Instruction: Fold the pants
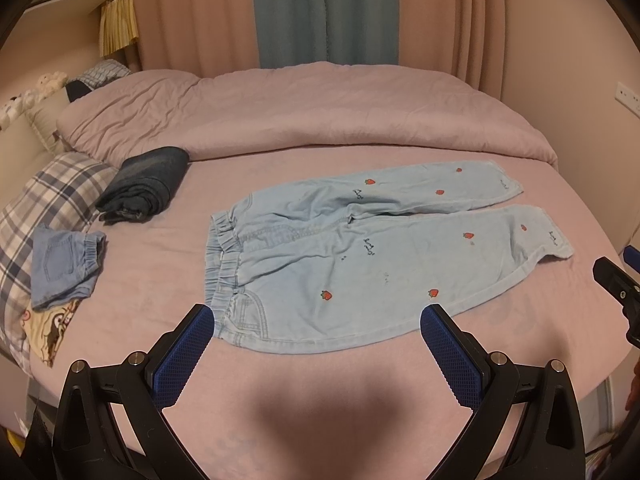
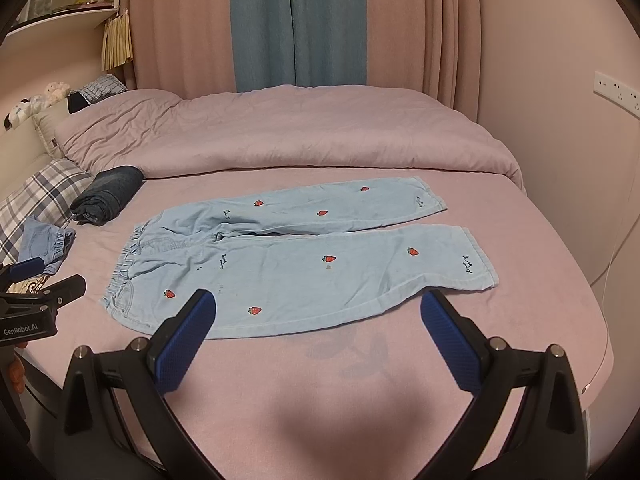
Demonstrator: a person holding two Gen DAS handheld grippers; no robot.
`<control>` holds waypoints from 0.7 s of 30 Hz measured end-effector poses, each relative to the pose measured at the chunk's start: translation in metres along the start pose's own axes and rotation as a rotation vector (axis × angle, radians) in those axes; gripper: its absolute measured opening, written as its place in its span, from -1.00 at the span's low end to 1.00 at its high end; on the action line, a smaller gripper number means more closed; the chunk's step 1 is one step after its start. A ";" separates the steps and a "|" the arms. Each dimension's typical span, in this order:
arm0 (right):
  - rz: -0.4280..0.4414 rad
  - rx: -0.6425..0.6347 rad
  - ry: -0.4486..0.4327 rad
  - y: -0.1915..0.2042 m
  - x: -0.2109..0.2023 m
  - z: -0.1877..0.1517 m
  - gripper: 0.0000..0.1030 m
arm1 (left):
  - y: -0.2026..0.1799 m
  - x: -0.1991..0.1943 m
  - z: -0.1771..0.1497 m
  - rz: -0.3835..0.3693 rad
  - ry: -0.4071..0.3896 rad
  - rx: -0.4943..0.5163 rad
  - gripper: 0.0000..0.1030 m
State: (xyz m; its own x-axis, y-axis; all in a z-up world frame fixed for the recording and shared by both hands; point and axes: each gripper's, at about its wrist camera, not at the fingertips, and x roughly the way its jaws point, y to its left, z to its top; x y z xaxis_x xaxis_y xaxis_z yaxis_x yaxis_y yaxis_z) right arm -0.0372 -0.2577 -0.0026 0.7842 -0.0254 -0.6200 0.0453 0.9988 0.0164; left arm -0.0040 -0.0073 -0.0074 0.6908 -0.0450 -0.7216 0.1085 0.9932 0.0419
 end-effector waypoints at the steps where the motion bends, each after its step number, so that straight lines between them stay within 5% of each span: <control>1: 0.000 0.000 0.000 0.000 0.000 0.000 1.00 | 0.000 0.001 0.000 0.000 0.001 0.000 0.99; 21: -0.001 0.002 0.001 0.000 0.001 -0.001 1.00 | 0.002 0.003 -0.002 -0.003 0.007 -0.008 0.99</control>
State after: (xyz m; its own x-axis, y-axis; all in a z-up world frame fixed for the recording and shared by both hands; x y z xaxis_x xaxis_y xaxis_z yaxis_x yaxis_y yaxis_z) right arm -0.0375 -0.2577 -0.0039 0.7836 -0.0263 -0.6207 0.0474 0.9987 0.0175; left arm -0.0031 -0.0047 -0.0114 0.6857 -0.0473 -0.7263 0.1046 0.9939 0.0340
